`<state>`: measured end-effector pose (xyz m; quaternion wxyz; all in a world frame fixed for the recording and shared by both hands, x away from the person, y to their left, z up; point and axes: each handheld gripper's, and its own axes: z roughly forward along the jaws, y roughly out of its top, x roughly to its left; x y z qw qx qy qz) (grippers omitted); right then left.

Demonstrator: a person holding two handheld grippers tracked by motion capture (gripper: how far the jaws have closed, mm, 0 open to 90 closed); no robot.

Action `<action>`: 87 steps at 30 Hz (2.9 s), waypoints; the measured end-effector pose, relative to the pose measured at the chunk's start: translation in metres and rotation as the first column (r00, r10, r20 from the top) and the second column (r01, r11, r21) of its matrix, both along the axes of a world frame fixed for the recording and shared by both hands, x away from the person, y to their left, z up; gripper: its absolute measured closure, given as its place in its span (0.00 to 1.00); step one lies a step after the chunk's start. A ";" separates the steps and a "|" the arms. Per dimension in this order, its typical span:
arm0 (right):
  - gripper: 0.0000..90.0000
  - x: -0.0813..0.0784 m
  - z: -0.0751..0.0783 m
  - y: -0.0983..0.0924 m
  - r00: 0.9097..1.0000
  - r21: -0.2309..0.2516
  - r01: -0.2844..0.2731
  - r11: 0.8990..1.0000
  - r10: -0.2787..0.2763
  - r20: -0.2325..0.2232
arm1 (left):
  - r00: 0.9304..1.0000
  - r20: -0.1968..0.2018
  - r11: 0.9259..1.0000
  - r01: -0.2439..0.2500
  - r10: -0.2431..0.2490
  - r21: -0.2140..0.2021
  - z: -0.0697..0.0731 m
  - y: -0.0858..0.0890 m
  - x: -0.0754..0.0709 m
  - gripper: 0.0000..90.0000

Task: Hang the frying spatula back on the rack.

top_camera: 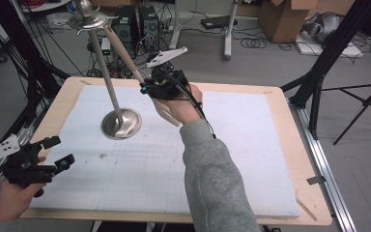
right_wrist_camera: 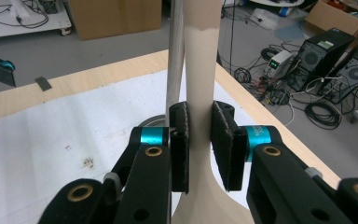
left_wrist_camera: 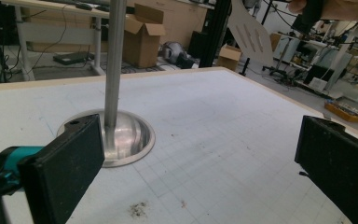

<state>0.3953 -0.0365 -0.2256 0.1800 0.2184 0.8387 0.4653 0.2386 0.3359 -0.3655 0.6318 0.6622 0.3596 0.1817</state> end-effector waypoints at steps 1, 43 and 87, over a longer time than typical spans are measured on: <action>0.86 0.000 0.000 0.001 1.000 0.003 0.003 1.000 -0.003 -0.002 | 1.000 0.000 1.000 0.000 0.000 -0.001 0.000 0.000 0.000 0.02; 0.85 0.005 -0.011 0.013 1.000 0.020 -0.004 1.000 0.004 -0.002 | 1.000 0.002 1.000 -0.006 0.006 -0.003 0.000 0.002 -0.003 0.02; 0.84 0.004 -0.013 0.020 1.000 -0.003 -0.020 1.000 0.020 0.008 | 1.000 0.003 1.000 -0.004 0.004 0.000 0.000 0.001 -0.003 0.02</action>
